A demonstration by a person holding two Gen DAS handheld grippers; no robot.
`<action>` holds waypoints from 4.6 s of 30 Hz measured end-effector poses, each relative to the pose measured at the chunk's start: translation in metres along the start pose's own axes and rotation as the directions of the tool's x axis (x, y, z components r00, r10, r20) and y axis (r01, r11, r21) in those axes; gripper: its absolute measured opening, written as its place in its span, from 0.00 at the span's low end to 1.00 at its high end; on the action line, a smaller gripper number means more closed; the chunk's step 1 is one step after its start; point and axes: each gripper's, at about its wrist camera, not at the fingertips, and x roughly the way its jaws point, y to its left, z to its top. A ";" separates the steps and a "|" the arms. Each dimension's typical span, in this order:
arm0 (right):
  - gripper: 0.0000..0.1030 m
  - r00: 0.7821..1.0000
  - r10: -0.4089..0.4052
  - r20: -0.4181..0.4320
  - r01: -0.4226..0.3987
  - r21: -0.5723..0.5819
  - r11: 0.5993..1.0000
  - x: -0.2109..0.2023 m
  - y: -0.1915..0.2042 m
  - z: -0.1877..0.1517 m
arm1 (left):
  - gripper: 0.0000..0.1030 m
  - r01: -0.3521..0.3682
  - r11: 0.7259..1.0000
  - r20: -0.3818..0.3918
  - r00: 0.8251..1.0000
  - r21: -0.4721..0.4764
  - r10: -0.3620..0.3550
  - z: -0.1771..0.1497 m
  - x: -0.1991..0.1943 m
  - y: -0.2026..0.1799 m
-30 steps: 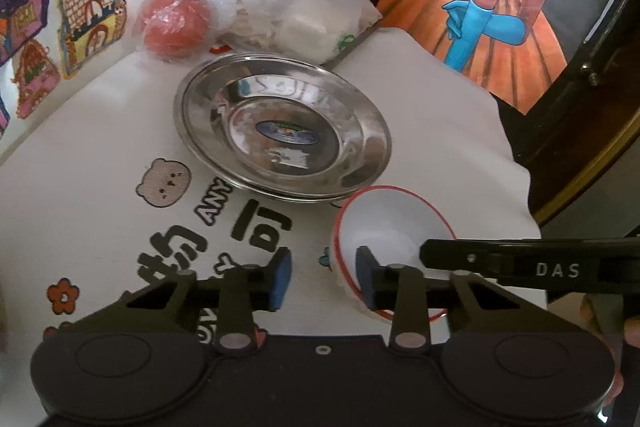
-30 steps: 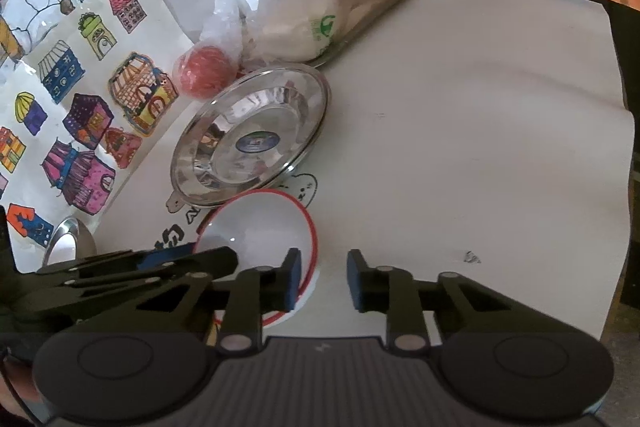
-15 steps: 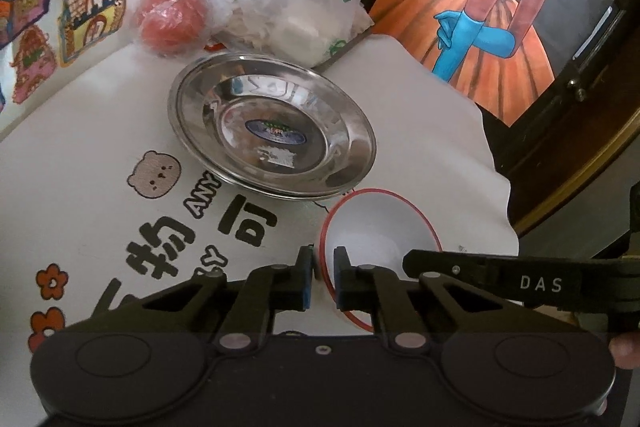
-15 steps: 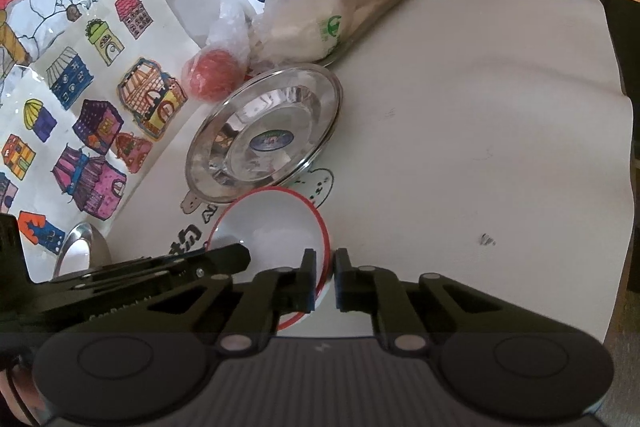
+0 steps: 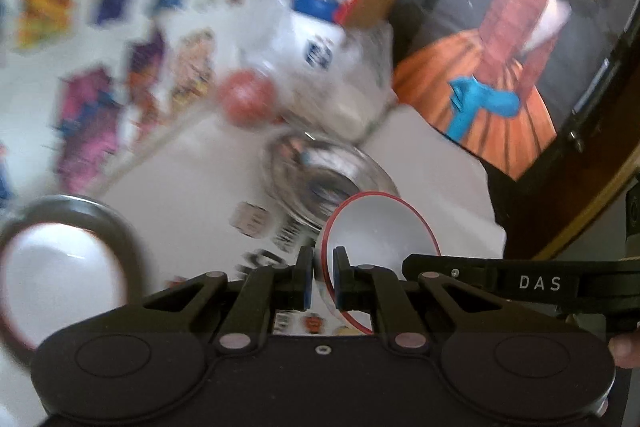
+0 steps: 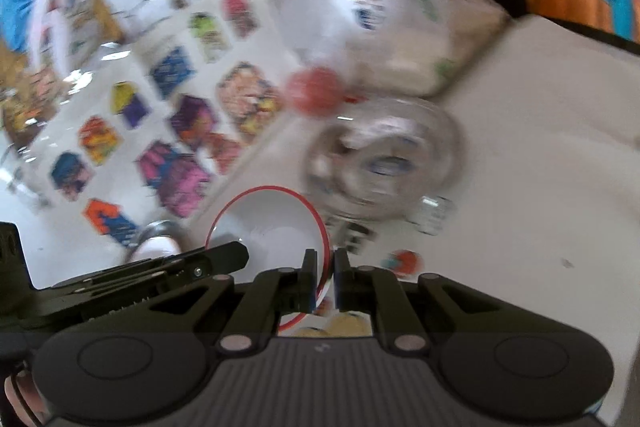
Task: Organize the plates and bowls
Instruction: 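Lift the white bowl with both grippers and lower it into the steel bowl, then open the left gripper releasing the white bowl while the right gripper opens too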
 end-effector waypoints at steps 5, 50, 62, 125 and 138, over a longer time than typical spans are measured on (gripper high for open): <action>0.08 0.996 0.077 -0.032 -0.080 -0.110 0.991 0.022 0.060 0.008 | 0.09 -0.102 0.993 0.087 0.991 -0.053 0.106 0.003 -0.050 0.036; 0.10 0.956 -0.030 -0.291 -0.083 -0.369 0.926 0.133 0.147 0.009 | 0.14 -0.262 0.937 0.010 0.962 -0.229 0.271 -0.017 -0.065 0.130; 0.12 0.957 -0.026 -0.289 -0.089 -0.376 0.922 0.131 0.147 0.009 | 0.19 -0.265 0.938 0.013 0.961 -0.225 0.275 -0.016 -0.066 0.127; 0.57 0.983 0.076 -0.169 -0.120 -0.270 0.955 0.084 0.126 0.002 | 0.56 -0.212 0.946 0.177 0.950 -0.247 0.259 -0.045 -0.099 0.135; 0.87 0.994 0.108 0.007 -0.103 -0.252 0.962 0.024 0.113 -0.030 | 0.90 -0.209 0.958 0.225 0.941 -0.196 0.251 -0.059 -0.122 0.116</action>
